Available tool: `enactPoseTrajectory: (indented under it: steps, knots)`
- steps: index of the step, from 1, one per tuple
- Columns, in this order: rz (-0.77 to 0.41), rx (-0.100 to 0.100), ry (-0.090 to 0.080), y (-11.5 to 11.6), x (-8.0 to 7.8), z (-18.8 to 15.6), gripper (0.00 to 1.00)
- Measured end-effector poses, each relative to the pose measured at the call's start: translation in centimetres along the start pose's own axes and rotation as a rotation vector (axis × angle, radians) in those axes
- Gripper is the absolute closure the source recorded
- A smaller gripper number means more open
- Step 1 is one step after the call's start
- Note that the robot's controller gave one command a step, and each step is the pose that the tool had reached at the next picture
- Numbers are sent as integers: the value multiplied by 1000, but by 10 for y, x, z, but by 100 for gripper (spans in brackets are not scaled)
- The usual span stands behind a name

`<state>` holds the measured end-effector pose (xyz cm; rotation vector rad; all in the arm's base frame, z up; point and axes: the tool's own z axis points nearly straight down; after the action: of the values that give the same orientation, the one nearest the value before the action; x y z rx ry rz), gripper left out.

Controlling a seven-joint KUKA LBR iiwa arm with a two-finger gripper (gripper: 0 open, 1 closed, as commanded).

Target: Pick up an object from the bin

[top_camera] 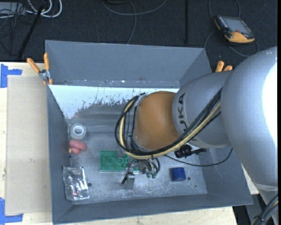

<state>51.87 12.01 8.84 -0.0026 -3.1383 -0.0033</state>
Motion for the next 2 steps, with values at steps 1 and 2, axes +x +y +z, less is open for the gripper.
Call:
enactPoseTrajectory:
  steps: [1,2]
  knots:
    - [25,2,-4,-7,-41,19,0]
    - [27,1,-4,-7,-40,18,100]
